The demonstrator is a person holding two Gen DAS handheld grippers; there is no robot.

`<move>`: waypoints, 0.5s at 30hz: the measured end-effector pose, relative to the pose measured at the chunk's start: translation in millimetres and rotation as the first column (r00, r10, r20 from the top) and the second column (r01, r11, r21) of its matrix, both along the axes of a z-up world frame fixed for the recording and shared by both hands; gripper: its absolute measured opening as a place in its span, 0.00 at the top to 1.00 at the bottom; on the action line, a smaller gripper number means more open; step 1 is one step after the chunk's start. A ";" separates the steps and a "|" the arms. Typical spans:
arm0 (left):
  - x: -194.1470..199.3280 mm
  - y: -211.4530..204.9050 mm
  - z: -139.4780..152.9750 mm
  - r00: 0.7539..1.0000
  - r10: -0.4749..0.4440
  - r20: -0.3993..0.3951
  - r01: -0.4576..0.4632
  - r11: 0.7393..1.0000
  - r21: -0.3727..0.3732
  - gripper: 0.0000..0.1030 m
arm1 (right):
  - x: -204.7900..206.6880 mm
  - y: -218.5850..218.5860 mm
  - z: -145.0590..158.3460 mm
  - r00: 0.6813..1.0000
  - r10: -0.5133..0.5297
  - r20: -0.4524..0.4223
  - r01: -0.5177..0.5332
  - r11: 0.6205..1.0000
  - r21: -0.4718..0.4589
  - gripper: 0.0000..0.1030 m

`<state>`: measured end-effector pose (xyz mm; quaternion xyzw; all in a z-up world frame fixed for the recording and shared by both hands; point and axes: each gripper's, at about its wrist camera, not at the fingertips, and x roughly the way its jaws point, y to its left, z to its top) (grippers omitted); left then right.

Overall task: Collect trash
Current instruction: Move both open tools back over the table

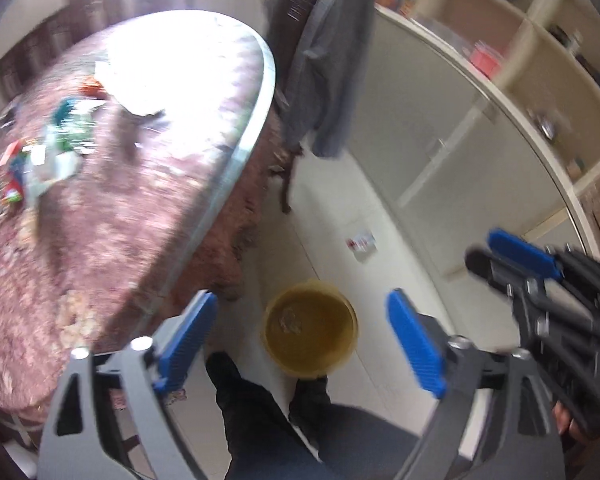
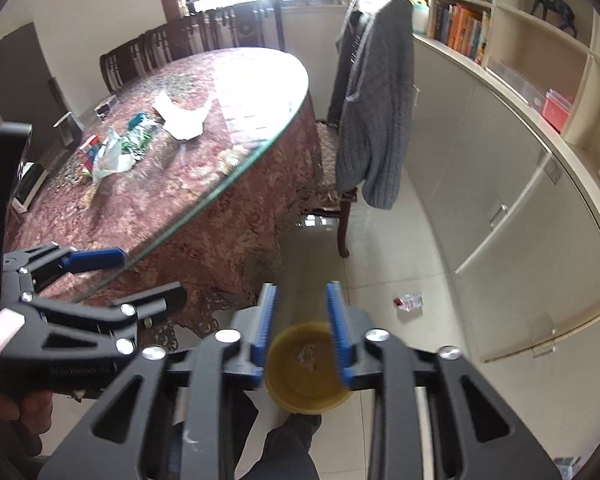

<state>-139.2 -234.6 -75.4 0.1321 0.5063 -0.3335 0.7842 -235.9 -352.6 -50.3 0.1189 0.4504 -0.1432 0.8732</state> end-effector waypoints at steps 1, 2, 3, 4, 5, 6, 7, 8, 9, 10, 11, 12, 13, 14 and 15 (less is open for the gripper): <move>2.5 5.9 3.1 0.999 0.034 0.017 -0.034 0.999 -0.010 0.07 | 2.2 2.2 1.6 1.000 0.012 0.008 -0.012 1.000 -0.001 0.62; 6.1 11.8 6.7 0.997 0.069 0.031 -0.068 0.998 -0.017 0.06 | 5.3 4.3 3.4 1.000 0.027 0.015 -0.027 1.000 -0.001 0.56; 10.0 19.2 11.0 0.993 0.110 0.040 -0.109 0.994 -0.020 0.05 | 9.6 7.0 5.7 0.999 0.047 0.023 -0.047 0.999 -0.002 0.53; 13.6 25.7 13.6 0.990 0.138 0.043 -0.137 0.990 -0.025 0.04 | 13.3 9.2 7.5 0.997 0.064 0.031 -0.064 0.998 -0.004 0.45; 18.3 33.0 17.2 0.984 0.174 0.047 -0.173 0.985 -0.030 0.04 | 17.4 11.8 9.3 0.996 0.081 0.043 -0.081 0.997 -0.006 0.36; 22.2 40.2 20.8 0.977 0.205 0.052 -0.204 0.978 -0.037 0.04 | 22.6 15.5 11.3 0.993 0.100 0.060 -0.100 0.995 -0.012 0.31; 27.7 50.4 24.2 0.968 0.243 0.058 -0.241 0.970 -0.043 0.04 | 29.1 19.4 12.7 0.991 0.119 0.069 -0.118 0.993 -0.019 0.24; 32.2 56.9 27.0 0.961 0.269 0.064 -0.267 0.963 -0.044 0.04 | 36.4 23.6 13.9 0.988 0.136 0.074 -0.134 0.991 -0.023 0.20; 39.4 65.9 29.3 0.950 0.304 0.074 -0.301 0.953 -0.040 0.04 | 45.9 28.9 15.2 0.984 0.159 0.077 -0.157 0.987 -0.021 0.17; 47.0 74.8 31.2 0.937 0.340 0.085 -0.338 0.941 -0.028 0.04 | 53.9 33.7 16.9 0.980 0.179 0.082 -0.178 0.984 -0.012 0.13; 54.2 81.4 31.5 0.926 0.366 0.089 -0.366 0.930 -0.016 0.04 | 64.3 40.3 19.2 0.974 0.208 0.090 -0.209 0.978 0.001 0.11; 61.8 89.7 30.7 0.917 0.389 0.086 -0.390 0.921 -0.006 0.04 | 73.3 46.8 21.3 0.967 0.237 0.096 -0.239 0.971 0.010 0.09; 69.7 98.9 31.3 0.907 0.414 0.080 -0.415 0.910 -0.002 0.04 | 82.7 54.4 22.5 0.959 0.266 0.099 -0.268 0.963 0.013 0.08; 78.1 108.1 32.6 0.894 0.441 0.076 -0.443 0.897 0.005 0.04 | 94.2 62.7 23.6 0.951 0.293 0.098 -0.295 0.955 0.010 0.08; 83.5 114.9 32.8 0.885 0.460 0.076 -0.462 0.887 0.010 0.04 | 105.4 70.2 24.0 0.944 0.318 0.092 -0.321 0.947 0.015 0.08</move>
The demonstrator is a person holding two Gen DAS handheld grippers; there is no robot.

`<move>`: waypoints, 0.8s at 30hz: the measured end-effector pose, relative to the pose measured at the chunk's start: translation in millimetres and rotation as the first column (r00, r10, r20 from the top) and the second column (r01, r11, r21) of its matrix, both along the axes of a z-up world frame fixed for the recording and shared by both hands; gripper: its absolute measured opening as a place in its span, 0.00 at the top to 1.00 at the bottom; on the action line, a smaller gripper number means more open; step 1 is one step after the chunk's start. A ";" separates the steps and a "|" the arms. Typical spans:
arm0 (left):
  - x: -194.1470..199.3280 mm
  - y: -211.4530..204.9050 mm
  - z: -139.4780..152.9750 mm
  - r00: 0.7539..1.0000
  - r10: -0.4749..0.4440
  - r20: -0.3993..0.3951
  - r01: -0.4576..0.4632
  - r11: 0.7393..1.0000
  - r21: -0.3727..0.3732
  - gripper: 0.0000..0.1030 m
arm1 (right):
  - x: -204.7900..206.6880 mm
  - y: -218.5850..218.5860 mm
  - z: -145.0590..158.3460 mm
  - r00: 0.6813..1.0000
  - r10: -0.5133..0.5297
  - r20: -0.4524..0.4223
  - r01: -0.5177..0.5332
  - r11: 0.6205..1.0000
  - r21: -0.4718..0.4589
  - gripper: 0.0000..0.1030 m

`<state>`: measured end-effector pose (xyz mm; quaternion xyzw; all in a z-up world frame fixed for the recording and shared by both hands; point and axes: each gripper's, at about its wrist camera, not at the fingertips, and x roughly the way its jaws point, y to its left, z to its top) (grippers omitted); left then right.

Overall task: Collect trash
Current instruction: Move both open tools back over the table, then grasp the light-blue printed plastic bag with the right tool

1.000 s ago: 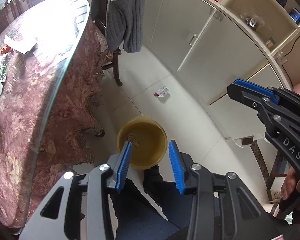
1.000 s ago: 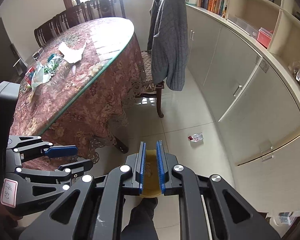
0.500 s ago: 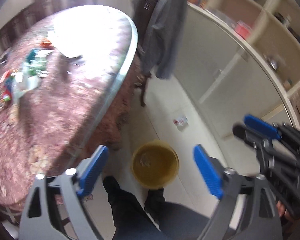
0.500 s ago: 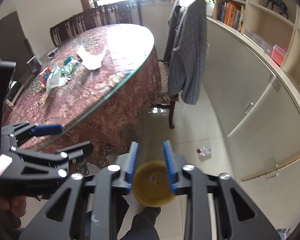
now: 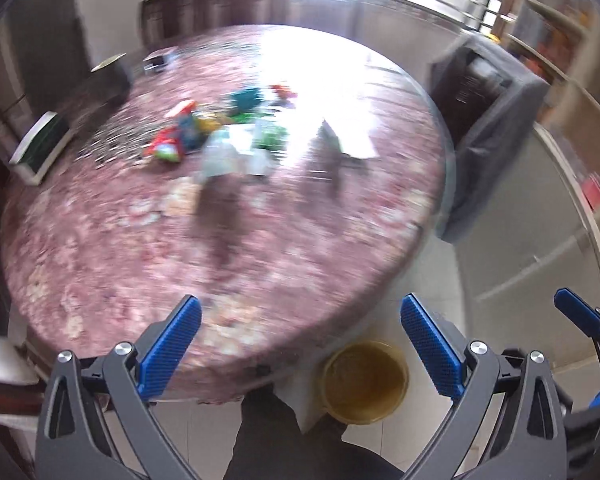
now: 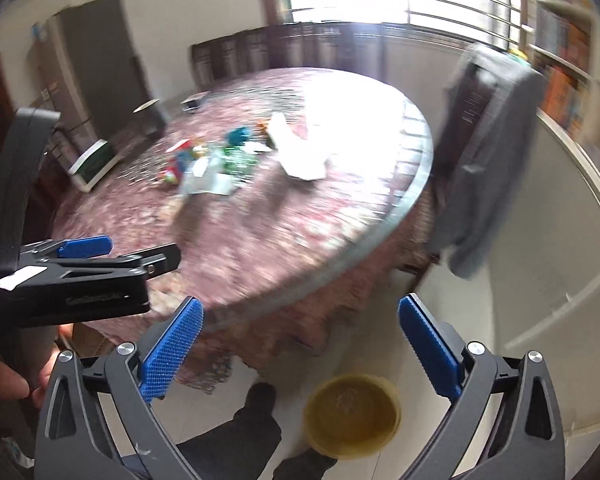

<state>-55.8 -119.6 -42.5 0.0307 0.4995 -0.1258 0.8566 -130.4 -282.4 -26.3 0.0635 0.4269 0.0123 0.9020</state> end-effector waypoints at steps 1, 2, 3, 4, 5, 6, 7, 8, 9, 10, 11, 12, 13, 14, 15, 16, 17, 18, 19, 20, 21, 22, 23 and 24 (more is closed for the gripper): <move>8.2 10.8 0.2 1.000 0.029 -0.002 -0.029 1.000 0.004 0.04 | 12.6 8.1 -0.9 1.000 0.028 -0.013 -0.028 1.000 0.011 0.08; 15.9 21.6 0.4 0.998 0.062 -0.003 -0.061 0.998 0.012 0.04 | 24.1 15.2 -1.9 0.999 0.045 -0.025 -0.045 0.999 0.021 0.08; 23.1 30.1 0.7 0.997 0.082 -0.006 -0.082 0.997 0.018 0.04 | 33.9 21.7 -2.4 0.998 0.051 -0.030 -0.050 0.998 0.024 0.08; 31.8 40.3 0.1 0.995 0.100 -0.012 -0.099 0.995 0.016 0.04 | 43.9 27.5 -2.3 0.998 0.056 -0.031 -0.055 0.998 0.027 0.08; 38.5 48.8 0.0 0.993 0.115 -0.015 -0.115 0.993 0.020 0.04 | 51.1 32.8 -1.6 0.998 0.063 -0.027 -0.062 0.998 0.032 0.08; 43.8 55.3 0.2 0.992 0.128 -0.014 -0.127 0.991 0.028 0.04 | 60.8 38.8 -0.2 0.997 0.071 -0.021 -0.070 0.997 0.036 0.08; 50.5 63.2 0.1 0.991 0.137 -0.013 -0.136 0.990 0.035 0.04 | 65.0 44.4 0.3 0.997 0.074 -0.016 -0.074 0.997 0.035 0.08; 56.3 69.7 -0.2 0.990 0.141 -0.011 -0.140 0.989 0.039 0.04 | 71.6 49.0 1.2 0.997 0.077 -0.012 -0.076 0.997 0.032 0.08; 63.4 75.9 -0.3 0.989 0.147 -0.009 -0.146 0.988 0.046 0.04 | 78.8 53.9 1.8 0.997 0.081 -0.011 -0.081 0.996 0.031 0.08; 68.8 79.9 -0.1 0.989 0.148 -0.008 -0.147 0.988 0.048 0.04 | 84.3 57.7 2.2 0.996 0.085 -0.011 -0.084 0.996 0.033 0.08; 73.5 82.5 -0.6 0.989 0.148 -0.009 -0.147 0.988 0.048 0.04 | 90.4 61.3 2.2 0.996 0.088 -0.012 -0.088 0.996 0.035 0.08; 78.3 85.2 0.1 0.989 0.148 -0.008 -0.147 0.988 0.048 0.04 | 95.8 64.3 2.1 0.996 0.092 -0.013 -0.091 0.995 0.035 0.08; 82.5 86.5 0.6 0.989 0.146 -0.007 -0.145 0.988 0.044 0.04 | 100.5 67.0 1.9 0.995 0.095 -0.017 -0.094 0.995 0.030 0.08; 86.8 87.3 1.1 0.990 0.141 -0.006 -0.141 0.989 0.039 0.04 | 104.4 69.6 2.2 0.995 0.093 -0.018 -0.093 0.995 0.023 0.08; 91.5 88.0 1.0 0.990 0.138 -0.006 -0.138 0.990 0.037 0.04 | 108.6 72.0 2.3 0.996 0.090 -0.018 -0.090 0.996 0.016 0.08; 94.3 87.0 0.5 0.991 0.135 -0.007 -0.135 0.990 0.035 0.04 | 111.6 73.5 1.7 0.996 0.089 -0.021 -0.089 0.996 0.013 0.08; 97.5 86.9 -0.5 0.991 0.134 -0.008 -0.133 0.991 0.034 0.04 | 115.2 73.9 1.0 0.996 0.089 -0.023 -0.088 0.996 0.014 0.08; 100.9 87.8 -2.0 0.991 0.136 -0.008 -0.135 0.990 0.036 0.04 | 119.5 75.2 -0.5 0.996 0.088 -0.028 -0.087 0.996 0.016 0.08; 103.6 89.1 -3.0 0.990 0.137 -0.010 -0.137 0.990 0.036 0.04 | 123.2 75.9 -2.4 0.995 0.089 -0.034 -0.088 0.996 0.017 0.08; 106.5 91.9 -5.2 0.990 0.143 -0.012 -0.142 0.989 0.034 0.04 | 127.3 77.1 -4.7 0.995 0.089 -0.039 -0.089 0.996 0.016 0.08; 108.2 95.3 -6.9 0.989 0.150 -0.014 -0.149 0.988 0.032 0.04 | 130.4 78.5 -6.9 0.995 0.090 -0.044 -0.090 0.996 0.013 0.08; 110.4 99.7 -9.0 0.987 0.158 -0.020 -0.158 0.987 0.028 0.04 | 134.5 80.7 -9.6 0.995 0.094 -0.046 -0.093 0.996 0.012 0.08; 112.4 104.1 -10.8 0.986 0.166 -0.026 -0.165 0.986 0.024 0.04 | 139.5 83.5 -12.4 0.994 0.100 -0.047 -0.100 0.995 0.011 0.08; 115.1 109.4 -12.9 0.984 0.173 -0.033 -0.172 0.985 0.020 0.04 | 146.0 87.3 -15.9 0.992 0.113 -0.048 -0.112 0.994 0.013 0.08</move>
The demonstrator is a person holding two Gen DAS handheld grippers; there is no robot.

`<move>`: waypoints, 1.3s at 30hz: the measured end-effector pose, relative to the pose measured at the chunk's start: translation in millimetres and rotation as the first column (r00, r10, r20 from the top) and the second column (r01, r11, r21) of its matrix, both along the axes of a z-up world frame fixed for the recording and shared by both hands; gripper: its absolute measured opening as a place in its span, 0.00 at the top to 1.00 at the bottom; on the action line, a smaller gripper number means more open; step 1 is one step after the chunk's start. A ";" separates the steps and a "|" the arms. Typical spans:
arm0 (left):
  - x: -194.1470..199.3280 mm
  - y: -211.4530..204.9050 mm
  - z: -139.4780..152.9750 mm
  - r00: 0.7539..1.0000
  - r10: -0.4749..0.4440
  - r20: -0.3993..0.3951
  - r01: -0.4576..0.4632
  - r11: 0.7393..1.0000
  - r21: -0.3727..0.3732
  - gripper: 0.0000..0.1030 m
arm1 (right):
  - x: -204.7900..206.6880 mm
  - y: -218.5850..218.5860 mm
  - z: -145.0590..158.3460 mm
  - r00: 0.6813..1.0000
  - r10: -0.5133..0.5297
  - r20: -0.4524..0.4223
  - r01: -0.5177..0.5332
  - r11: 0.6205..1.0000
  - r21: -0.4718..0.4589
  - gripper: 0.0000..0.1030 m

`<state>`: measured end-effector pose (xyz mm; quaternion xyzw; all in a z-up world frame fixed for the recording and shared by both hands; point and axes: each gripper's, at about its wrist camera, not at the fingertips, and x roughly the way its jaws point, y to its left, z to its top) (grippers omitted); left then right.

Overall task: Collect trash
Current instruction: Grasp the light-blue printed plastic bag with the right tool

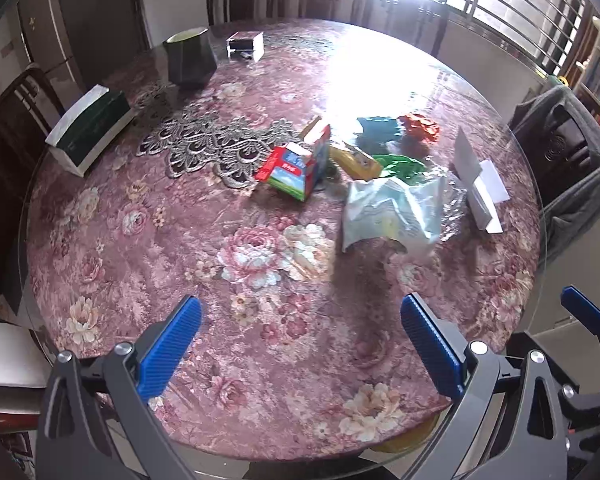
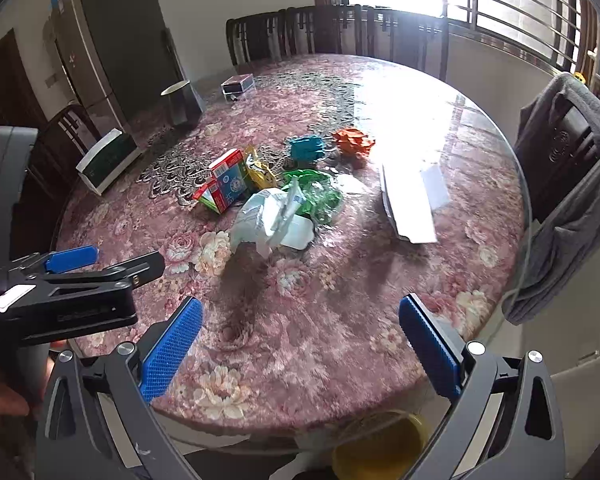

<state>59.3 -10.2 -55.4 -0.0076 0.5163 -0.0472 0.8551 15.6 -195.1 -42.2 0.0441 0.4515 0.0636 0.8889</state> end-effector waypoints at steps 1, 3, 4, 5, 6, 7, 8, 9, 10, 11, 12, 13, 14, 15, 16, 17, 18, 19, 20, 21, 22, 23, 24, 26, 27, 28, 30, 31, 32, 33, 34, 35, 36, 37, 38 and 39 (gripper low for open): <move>2.1 4.0 -1.5 1.000 0.004 -0.005 -0.004 1.000 -0.002 0.04 | 7.6 4.4 -3.8 1.000 0.012 -0.001 -0.012 1.000 -0.001 0.08; 7.8 13.2 -3.1 1.000 0.014 -0.007 -0.014 1.000 -0.004 0.04 | 24.9 13.0 -11.1 0.999 0.036 0.000 -0.036 0.999 0.002 0.08; 10.8 17.2 -3.5 0.999 0.035 -0.003 -0.035 0.999 0.022 0.04 | 35.1 16.4 -15.4 0.999 0.044 0.000 -0.044 0.999 0.012 0.08; 14.1 22.4 -3.6 0.999 0.051 0.003 -0.051 0.998 0.038 0.04 | 47.3 18.1 -20.7 0.999 0.041 -0.015 -0.041 0.999 0.024 0.08; 18.7 29.4 -3.9 0.998 0.066 0.006 -0.066 0.997 0.041 0.04 | 57.8 19.8 -25.7 0.999 0.032 -0.028 -0.032 0.999 0.030 0.08; 23.0 36.0 -4.0 0.998 0.068 0.003 -0.068 0.997 0.022 0.04 | 68.9 21.4 -31.3 0.999 0.020 -0.046 -0.019 0.999 0.031 0.09; 27.7 42.4 -4.5 0.997 0.075 -0.001 -0.075 0.997 0.009 0.04 | 80.4 21.6 -37.9 0.998 0.007 -0.066 -0.004 0.999 0.046 0.12; 31.7 47.6 -5.0 0.996 0.085 0.000 -0.085 0.996 0.013 0.04 | 89.0 21.4 -43.0 0.997 -0.001 -0.081 0.006 0.998 0.063 0.12; 34.6 50.7 -5.3 0.996 0.087 0.003 -0.087 0.996 0.018 0.04 | 95.8 21.8 -46.4 0.995 -0.009 -0.097 0.016 0.997 0.074 0.16; 38.1 53.6 -6.5 0.996 0.085 0.002 -0.085 0.996 0.023 0.04 | 103.5 22.9 -51.1 0.993 -0.017 -0.118 0.026 0.997 0.079 0.24; 41.3 55.9 -8.2 0.996 0.084 -0.001 -0.084 0.996 0.027 0.04 | 110.6 25.1 -55.9 0.990 -0.016 -0.138 0.027 0.996 0.083 0.28; 44.6 57.7 -10.4 0.997 0.082 -0.006 -0.082 0.996 0.030 0.04 | 115.9 27.4 -60.0 0.988 -0.015 -0.155 0.028 0.996 0.082 0.31; 47.0 59.1 -12.3 0.997 0.079 -0.011 -0.079 0.996 0.031 0.04 | 120.3 29.7 -63.6 0.986 -0.015 -0.168 0.030 0.996 0.085 0.32; 50.0 60.4 -14.5 0.997 0.076 -0.017 -0.076 0.997 0.033 0.04 | 123.6 31.7 -66.0 0.984 -0.014 -0.176 0.030 0.996 0.089 0.33; 51.4 61.1 -15.5 0.997 0.075 -0.021 -0.074 0.997 0.034 0.04 | 126.0 34.2 -68.8 0.983 -0.014 -0.182 0.030 0.996 0.086 0.37; 53.2 61.9 -16.7 0.997 0.072 -0.023 -0.071 0.997 0.033 0.04 | 128.6 35.6 -71.1 0.982 -0.014 -0.187 0.030 0.996 0.081 0.51; 54.5 62.8 -17.7 0.997 0.070 -0.025 -0.069 0.997 0.031 0.04 | 130.3 37.1 -74.1 0.981 -0.013 -0.195 0.029 0.997 0.076 0.60; 56.0 63.1 -18.6 0.997 0.066 -0.027 -0.065 0.997 0.030 0.04 | 131.5 37.8 -76.8 0.979 -0.009 -0.204 0.026 0.996 0.082 0.70; 57.4 62.9 -19.4 0.998 0.060 -0.027 -0.060 0.998 0.030 0.04 | 130.8 37.3 -78.6 0.978 -0.008 -0.208 0.028 0.995 0.095 0.71; 58.5 62.7 -20.1 0.998 0.057 -0.028 -0.056 0.998 0.032 0.04 | 129.9 36.8 -79.2 0.978 -0.011 -0.206 0.032 0.995 0.099 0.72; 59.6 61.8 -20.7 0.998 0.051 -0.028 -0.050 0.998 0.033 0.04 | 129.2 37.0 -78.8 0.979 -0.011 -0.203 0.032 0.995 0.099 0.73; 60.8 60.4 -20.8 0.999 0.046 -0.027 -0.045 0.998 0.033 0.04 | 128.0 36.8 -78.0 0.980 -0.012 -0.198 0.032 0.995 0.099 0.76; 62.1 59.4 -21.1 0.999 0.041 -0.026 -0.040 0.999 0.029 0.04 | 126.4 36.2 -76.6 0.981 -0.014 -0.194 0.035 0.994 0.103 0.76; 64.7 55.3 -21.7 0.999 0.028 -0.023 -0.028 0.999 0.017 0.04 | 122.7 33.2 -72.6 0.982 -0.021 -0.186 0.041 0.993 0.109 0.76; 66.5 52.6 -22.1 1.000 0.020 -0.020 -0.020 1.000 0.014 0.04 | 119.1 30.8 -69.7 0.983 -0.022 -0.180 0.042 0.993 0.112 0.76; 69.5 48.3 -22.9 1.000 0.007 -0.013 -0.007 1.000 0.010 0.04 | 114.9 28.1 -66.4 0.985 -0.021 -0.174 0.042 0.992 0.118 0.76; 77.0 37.8 -23.3 1.000 -0.019 0.009 0.019 1.000 0.010 0.04 | 106.7 23.4 -59.6 0.987 -0.026 -0.160 0.045 0.992 0.120 0.76; 81.0 32.3 -22.7 0.999 -0.036 0.021 0.036 0.999 0.002 0.04 | 102.4 20.9 -56.2 0.988 -0.031 -0.154 0.049 0.992 0.118 0.76; 85.8 25.5 -21.9 0.998 -0.056 0.039 0.056 0.998 -0.006 0.04 | 98.4 17.9 -53.0 0.988 -0.034 -0.150 0.052 0.991 0.121 0.76; 90.3 19.7 -21.4 0.996 -0.072 0.052 0.073 0.997 -0.009 0.04 | 94.0 14.3 -49.6 0.988 -0.041 -0.148 0.060 0.990 0.126 0.76; 96.4 11.4 -22.1 0.993 -0.094 0.068 0.095 0.995 -0.010 0.04 | 89.8 10.3 -46.7 0.988 -0.050 -0.145 0.069 0.989 0.127 0.76; 102.9 3.2 -24.1 0.990 -0.116 0.081 0.118 0.993 -0.009 0.04 | 86.7 7.6 -44.8 0.988 -0.057 -0.145 0.075 0.989 0.128 0.76; 108.4 -2.4 -26.4 0.988 -0.130 0.085 0.131 0.991 -0.007 0.04 | 82.8 3.4 -42.7 0.987 -0.063 -0.145 0.082 0.988 0.129 0.76; 116.4 -9.8 -31.5 0.986 -0.145 0.084 0.146 0.989 -0.003 0.04 | 79.9 0.4 -41.1 0.987 -0.070 -0.144 0.089 0.988 0.130 0.76; 121.8 -14.6 -36.0 0.985 -0.154 0.083 0.154 0.988 -0.001 0.04 | 77.1 -2.8 -39.7 0.987 -0.076 -0.144 0.095 0.987 0.128 0.76; 126.6 -17.5 -40.0 0.984 -0.158 0.077 0.159 0.987 0.003 0.04 | 75.4 -3.9 -39.0 0.986 -0.080 -0.145 0.099 0.987 0.127 0.76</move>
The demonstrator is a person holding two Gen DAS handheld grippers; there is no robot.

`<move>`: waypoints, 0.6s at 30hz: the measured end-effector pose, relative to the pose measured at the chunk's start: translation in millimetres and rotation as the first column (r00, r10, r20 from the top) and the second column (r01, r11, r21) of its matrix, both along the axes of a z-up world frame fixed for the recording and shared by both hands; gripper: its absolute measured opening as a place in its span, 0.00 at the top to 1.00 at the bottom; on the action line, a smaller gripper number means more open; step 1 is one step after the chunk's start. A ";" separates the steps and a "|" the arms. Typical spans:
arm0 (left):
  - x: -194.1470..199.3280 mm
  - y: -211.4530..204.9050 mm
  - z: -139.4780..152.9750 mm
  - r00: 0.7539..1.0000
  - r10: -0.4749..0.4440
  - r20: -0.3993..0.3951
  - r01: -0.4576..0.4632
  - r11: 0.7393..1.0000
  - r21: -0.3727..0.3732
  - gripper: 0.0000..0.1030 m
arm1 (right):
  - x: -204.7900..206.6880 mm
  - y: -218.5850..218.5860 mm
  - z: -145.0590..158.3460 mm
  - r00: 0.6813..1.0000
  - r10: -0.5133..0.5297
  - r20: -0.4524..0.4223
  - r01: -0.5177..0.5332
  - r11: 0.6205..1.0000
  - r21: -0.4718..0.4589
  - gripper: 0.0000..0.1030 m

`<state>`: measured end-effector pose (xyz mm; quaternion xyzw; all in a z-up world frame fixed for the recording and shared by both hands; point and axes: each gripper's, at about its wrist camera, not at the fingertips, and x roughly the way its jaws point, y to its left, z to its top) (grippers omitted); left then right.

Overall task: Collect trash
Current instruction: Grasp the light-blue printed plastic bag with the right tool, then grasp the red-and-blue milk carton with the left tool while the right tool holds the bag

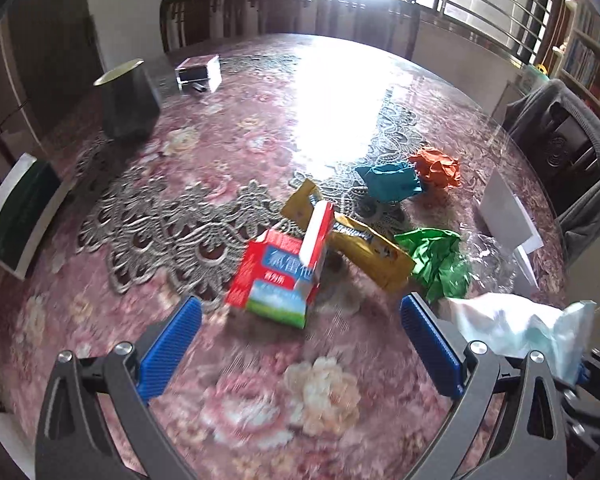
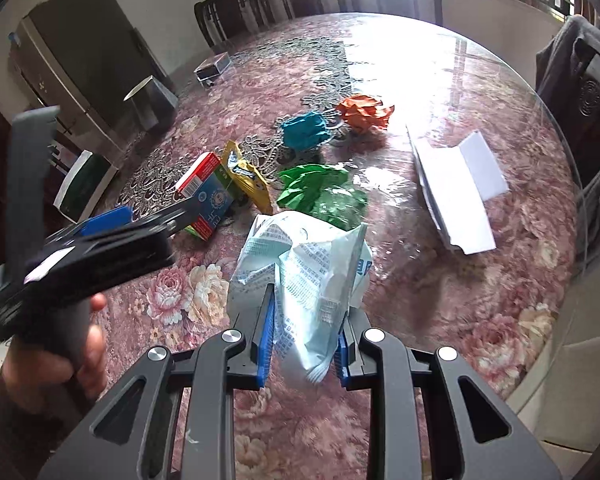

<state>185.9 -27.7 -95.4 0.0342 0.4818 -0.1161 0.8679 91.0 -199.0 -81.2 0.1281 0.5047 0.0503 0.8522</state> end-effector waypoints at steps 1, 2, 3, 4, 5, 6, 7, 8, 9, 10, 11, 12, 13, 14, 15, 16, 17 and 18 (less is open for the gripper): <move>6.5 -3.1 -5.4 1.000 -0.002 -0.013 0.002 1.000 0.003 0.05 | -1.6 -1.9 0.6 1.000 -0.005 -0.001 0.005 1.000 0.000 0.76; 10.7 -4.0 -8.9 1.000 -0.004 -0.022 0.004 1.000 -0.005 0.08 | -2.0 -2.6 0.9 1.000 -0.010 -0.002 0.010 1.000 0.000 0.76; 15.3 -5.1 -12.2 1.000 -0.008 -0.028 0.007 1.000 -0.016 0.10 | -3.1 -4.3 1.3 1.000 -0.016 -0.003 0.016 1.000 0.002 0.76; 18.5 -6.1 -15.1 0.999 -0.011 -0.034 0.010 1.000 -0.013 0.15 | -3.8 -5.7 1.4 1.000 -0.021 -0.003 0.021 1.000 0.004 0.76; 21.9 -7.5 -18.0 0.999 -0.012 -0.040 0.012 1.000 -0.006 0.24 | -4.1 -6.4 1.3 1.000 -0.024 -0.004 0.024 1.000 0.004 0.76; 24.6 -7.9 -20.8 0.999 -0.014 -0.046 0.014 1.000 -0.003 0.29 | -5.0 -7.5 1.4 1.000 -0.029 -0.004 0.029 1.000 0.004 0.76; 28.1 -8.4 -24.6 0.998 -0.014 -0.062 0.014 1.000 -0.001 0.39 | -5.7 -8.3 1.5 0.999 -0.033 -0.005 0.033 0.999 0.006 0.76; 31.1 -8.3 -28.8 0.997 -0.014 -0.080 0.013 1.000 -0.005 0.48 | -6.0 -8.8 1.5 0.999 -0.035 -0.006 0.035 0.999 0.008 0.76; 32.8 -7.1 -32.5 0.995 -0.011 -0.097 0.011 1.000 -0.008 0.53 | -6.8 -9.8 1.8 0.999 -0.038 -0.006 0.038 0.999 0.010 0.76; 35.1 -7.0 -37.5 0.993 -0.006 -0.119 0.005 1.000 -0.007 0.63 | -7.7 -10.3 2.1 0.999 -0.040 -0.006 0.040 0.999 0.011 0.76; 36.6 -6.5 -41.1 0.992 0.000 -0.129 -0.001 1.000 -0.005 0.69 | -8.4 -10.7 2.4 0.999 -0.041 -0.005 0.041 0.999 0.010 0.76; 36.4 -5.2 -41.6 0.992 0.001 -0.123 -0.002 1.000 -0.008 0.69 | -9.3 -11.1 2.7 0.999 -0.042 -0.006 0.042 0.999 0.008 0.76; 36.0 -5.3 -41.2 0.993 -0.002 -0.114 0.001 1.000 -0.010 0.78 | -10.4 -11.7 3.2 0.999 -0.044 -0.006 0.044 0.999 0.009 0.76; 35.9 -5.1 -41.4 0.993 -0.012 -0.121 0.010 1.000 -0.020 0.92 | -11.4 -12.4 4.0 0.999 -0.047 -0.005 0.047 0.999 0.009 0.76; 36.4 -5.2 -42.1 0.991 -0.017 -0.132 0.013 0.999 -0.031 0.93 | -12.5 -12.6 4.0 0.999 -0.048 -0.005 0.048 0.999 0.007 0.76; 35.7 -4.1 -41.9 0.992 -0.009 -0.130 0.005 0.999 -0.033 0.95 | -13.9 -13.3 4.5 0.999 -0.047 -0.004 0.047 0.999 0.005 0.76; 34.9 -3.3 -42.3 0.992 -0.010 -0.129 0.005 0.999 -0.039 0.95 | -14.7 -13.8 4.9 0.999 -0.047 -0.003 0.047 0.999 0.005 0.76; 33.7 -2.7 -42.5 0.991 -0.013 -0.130 0.007 0.999 -0.046 0.95 | -15.6 -14.0 4.7 0.999 -0.048 -0.002 0.048 0.999 0.004 0.76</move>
